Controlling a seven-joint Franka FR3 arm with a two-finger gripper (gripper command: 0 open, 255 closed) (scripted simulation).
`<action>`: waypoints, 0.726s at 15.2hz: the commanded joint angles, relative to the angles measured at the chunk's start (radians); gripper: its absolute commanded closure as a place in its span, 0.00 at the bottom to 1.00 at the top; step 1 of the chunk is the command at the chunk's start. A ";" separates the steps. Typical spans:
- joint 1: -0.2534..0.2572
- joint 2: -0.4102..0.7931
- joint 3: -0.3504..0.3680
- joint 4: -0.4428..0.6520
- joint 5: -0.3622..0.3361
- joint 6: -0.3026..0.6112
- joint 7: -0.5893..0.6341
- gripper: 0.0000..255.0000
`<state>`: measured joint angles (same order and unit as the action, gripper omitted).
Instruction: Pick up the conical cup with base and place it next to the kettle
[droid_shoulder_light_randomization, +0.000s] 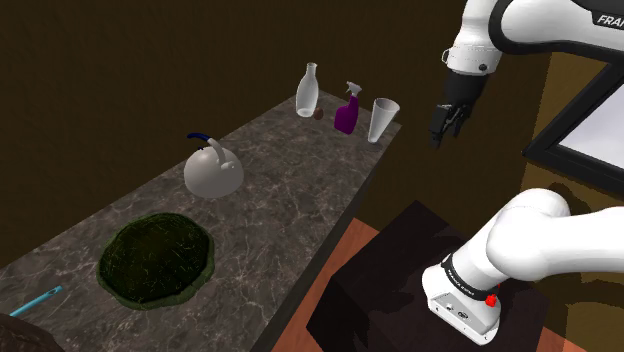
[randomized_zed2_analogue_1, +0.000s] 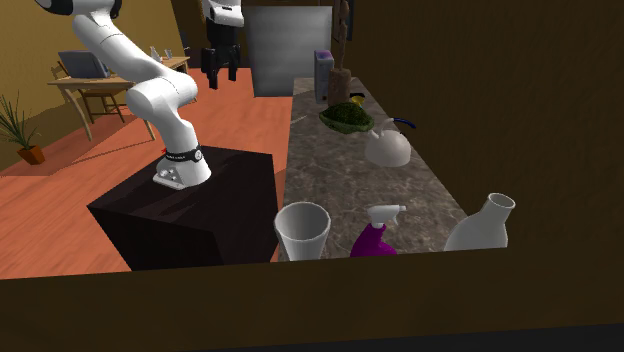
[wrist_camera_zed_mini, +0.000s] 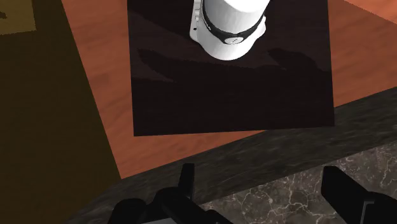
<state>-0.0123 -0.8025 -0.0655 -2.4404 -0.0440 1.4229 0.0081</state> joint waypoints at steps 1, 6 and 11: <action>0.000 0.000 0.000 0.000 0.000 0.000 0.000 0.00; -0.020 0.117 -0.054 -0.006 -0.066 0.163 -0.057 0.00; -0.035 0.258 -0.108 0.022 -0.116 0.320 -0.106 0.00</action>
<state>-0.0439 -0.5760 -0.1613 -2.4216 -0.1500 1.7039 -0.0876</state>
